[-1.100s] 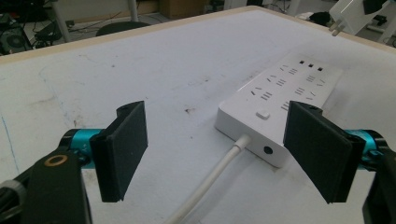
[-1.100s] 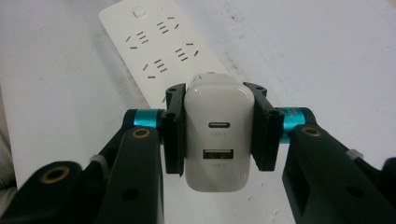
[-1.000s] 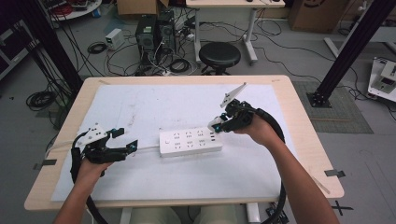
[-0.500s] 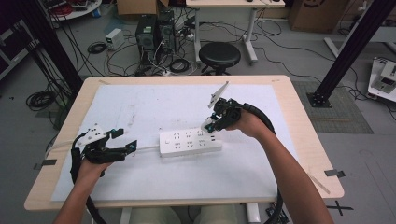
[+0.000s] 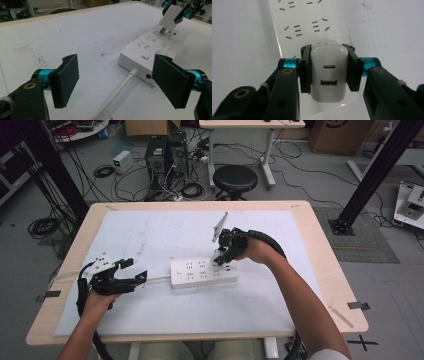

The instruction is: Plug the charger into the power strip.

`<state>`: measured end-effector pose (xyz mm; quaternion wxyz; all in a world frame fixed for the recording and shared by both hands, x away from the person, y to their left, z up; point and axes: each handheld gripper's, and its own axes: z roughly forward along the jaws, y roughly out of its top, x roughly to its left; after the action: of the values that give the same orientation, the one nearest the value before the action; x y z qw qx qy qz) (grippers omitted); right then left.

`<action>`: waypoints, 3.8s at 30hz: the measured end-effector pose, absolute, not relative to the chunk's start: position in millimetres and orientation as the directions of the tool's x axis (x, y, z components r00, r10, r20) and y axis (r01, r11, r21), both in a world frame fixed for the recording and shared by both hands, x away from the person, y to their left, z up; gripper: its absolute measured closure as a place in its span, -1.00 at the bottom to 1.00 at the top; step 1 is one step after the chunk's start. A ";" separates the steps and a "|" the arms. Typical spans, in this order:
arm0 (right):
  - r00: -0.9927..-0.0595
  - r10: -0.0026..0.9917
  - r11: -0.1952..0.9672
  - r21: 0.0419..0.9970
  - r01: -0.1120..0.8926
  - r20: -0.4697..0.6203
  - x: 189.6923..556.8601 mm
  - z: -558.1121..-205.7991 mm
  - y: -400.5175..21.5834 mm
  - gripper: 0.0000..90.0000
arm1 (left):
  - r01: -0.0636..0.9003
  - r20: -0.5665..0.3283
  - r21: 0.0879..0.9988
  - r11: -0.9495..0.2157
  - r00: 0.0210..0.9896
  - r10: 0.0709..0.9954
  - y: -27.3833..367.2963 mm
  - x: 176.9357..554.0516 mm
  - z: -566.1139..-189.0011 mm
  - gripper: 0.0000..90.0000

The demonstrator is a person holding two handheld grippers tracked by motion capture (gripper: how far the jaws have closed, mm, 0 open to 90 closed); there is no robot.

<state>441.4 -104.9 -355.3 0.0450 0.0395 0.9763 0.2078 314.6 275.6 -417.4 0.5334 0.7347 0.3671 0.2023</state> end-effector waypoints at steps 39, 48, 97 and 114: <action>-0.991 -0.083 0.989 0.116 -0.095 -0.105 445.2 -358.8 -52.6 0.42 | 0.321 -0.111 0.937 -0.141 0.654 0.748 273.0 314.9 -417.1 -0.51; -0.994 -0.065 0.994 0.086 -0.073 -0.087 447.7 -362.3 -46.1 0.42 | 0.318 -0.106 0.937 -0.147 0.659 0.745 270.5 313.5 -415.9 -0.51; -0.789 0.614 0.557 0.703 0.441 0.009 384.6 -346.0 -199.7 -0.52 | 0.289 -0.094 0.947 -0.138 0.664 0.742 262.9 305.5 -409.8 -0.51; -0.694 0.720 0.454 0.758 0.469 -0.001 332.9 -369.3 -247.3 -0.52 | 0.282 -0.091 0.951 -0.128 0.648 0.756 270.3 302.5 -406.6 -0.51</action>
<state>332.9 -247.3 -369.3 0.1634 0.3552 0.8368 0.3833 302.5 270.3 -406.6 0.5532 0.7199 0.3604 0.2141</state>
